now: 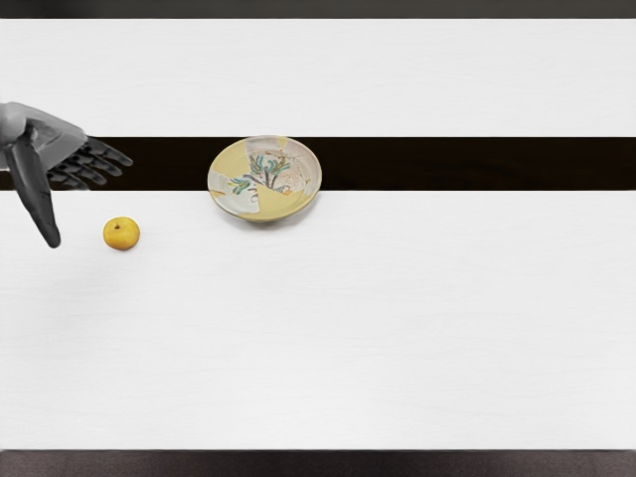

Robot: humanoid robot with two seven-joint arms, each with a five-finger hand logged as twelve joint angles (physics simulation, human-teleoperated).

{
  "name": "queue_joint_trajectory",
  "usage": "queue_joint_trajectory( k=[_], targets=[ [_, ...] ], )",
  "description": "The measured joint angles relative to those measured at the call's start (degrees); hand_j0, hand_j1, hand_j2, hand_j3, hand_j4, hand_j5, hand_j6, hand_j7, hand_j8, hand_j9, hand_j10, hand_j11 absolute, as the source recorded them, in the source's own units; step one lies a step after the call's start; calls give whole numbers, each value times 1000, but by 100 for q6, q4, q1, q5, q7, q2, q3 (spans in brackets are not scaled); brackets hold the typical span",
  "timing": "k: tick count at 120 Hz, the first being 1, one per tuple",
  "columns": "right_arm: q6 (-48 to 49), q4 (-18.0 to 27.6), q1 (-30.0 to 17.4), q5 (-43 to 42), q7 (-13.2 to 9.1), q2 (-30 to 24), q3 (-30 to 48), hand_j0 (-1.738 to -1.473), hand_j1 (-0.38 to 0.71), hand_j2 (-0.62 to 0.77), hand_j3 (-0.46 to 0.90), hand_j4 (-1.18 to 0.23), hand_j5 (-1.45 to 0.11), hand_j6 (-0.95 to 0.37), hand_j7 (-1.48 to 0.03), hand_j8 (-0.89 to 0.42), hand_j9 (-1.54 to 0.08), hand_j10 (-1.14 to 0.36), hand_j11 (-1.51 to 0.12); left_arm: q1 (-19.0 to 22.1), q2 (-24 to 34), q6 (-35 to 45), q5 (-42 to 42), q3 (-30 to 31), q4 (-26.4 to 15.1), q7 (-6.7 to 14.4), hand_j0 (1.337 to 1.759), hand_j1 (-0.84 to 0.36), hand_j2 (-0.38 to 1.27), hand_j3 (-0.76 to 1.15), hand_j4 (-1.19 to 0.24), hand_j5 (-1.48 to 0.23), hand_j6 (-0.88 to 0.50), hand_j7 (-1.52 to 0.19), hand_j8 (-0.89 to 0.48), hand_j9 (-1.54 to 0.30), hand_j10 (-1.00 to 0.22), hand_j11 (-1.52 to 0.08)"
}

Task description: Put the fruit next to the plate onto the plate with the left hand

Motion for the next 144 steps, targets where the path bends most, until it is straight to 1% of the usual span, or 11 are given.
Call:
queue_joint_trajectory(
  k=[47,65,70,78,88,95,101,109,115,130,144],
  targets=[
    [0,-21,9,-18,-23,0,-292,-1658,-340,-2,0,-8,-10,-8,-10,-8,-10,-8,-10,4,-43,0,138,-34,8,1,1658,337,2,0,-11,-13,-11,-13,-11,-13,-10,-13],
    [0,-22,9,-18,-23,0,-299,-1658,-340,-2,0,-8,-10,-8,-10,-8,-10,-8,-10,-78,-882,0,146,26,44,8,1658,338,2,0,-10,-12,-10,-12,-10,-12,-9,-12],
    [0,-22,9,-18,-23,0,-300,-1658,-340,-2,0,-8,-10,-8,-10,-8,-10,-8,-10,-250,-991,35,138,82,-112,6,1658,338,2,0,-9,-12,-10,-12,-9,-12,-9,-12],
    [0,-22,8,-18,-23,0,-301,-1658,-340,-2,0,-8,-10,-8,-10,-8,-10,-8,-10,-696,-1125,641,91,267,-650,-10,1658,338,2,0,-9,-11,-9,-11,-9,-11,-9,-11],
    [0,-23,11,-18,-23,0,-301,-1658,-340,-2,0,-8,-10,-8,-10,-8,-10,-8,-10,-738,-1368,1469,-53,570,-1085,-24,1658,339,2,0,-9,-11,-9,-11,-9,-11,-9,-11],
    [0,-23,11,-18,-23,0,-301,-1658,-340,-2,0,-8,-10,-8,-10,-8,-10,-8,-10,-678,-1633,2381,-114,739,-1363,-29,1658,339,2,0,-9,-11,-9,-11,-9,-11,-9,-11],
    [0,-23,11,-18,-23,0,-301,-1658,-340,-2,0,-8,-10,-8,-10,-8,-10,-8,-10,-480,-1804,3096,-140,821,-1528,-32,1658,339,2,0,-9,-11,-9,-11,-9,-11,-9,-11],
    [0,-23,10,-18,-23,0,-301,-1658,-340,-2,0,-8,-10,-8,-10,-8,-10,-8,-10,106,-2015,4065,-150,788,-1669,-34,1658,339,2,0,-9,-11,-9,-11,-9,-11,-9,-11],
    [0,-23,9,-18,-23,0,-301,-1658,-340,-2,0,-8,-10,-8,-10,-8,-10,-8,-10,260,-2069,4579,-144,718,-1725,-38,1658,338,2,0,-9,-11,-9,-11,-9,-11,-9,-11],
    [0,-23,9,-18,-23,0,-301,-1658,-340,-2,0,-8,-10,-8,-10,-8,-10,-8,-10,556,-2070,5434,-131,642,-1767,-55,1658,338,2,0,-10,-12,-10,-12,-10,-12,-9,-12],
    [0,-23,9,-18,-23,0,-301,-1658,-340,-2,0,-8,-10,-8,-10,-8,-10,-8,-10,1050,-2079,5765,-134,503,-1698,-252,1658,336,2,0,-11,-14,-11,-14,-11,-14,-11,-14]
  ],
)
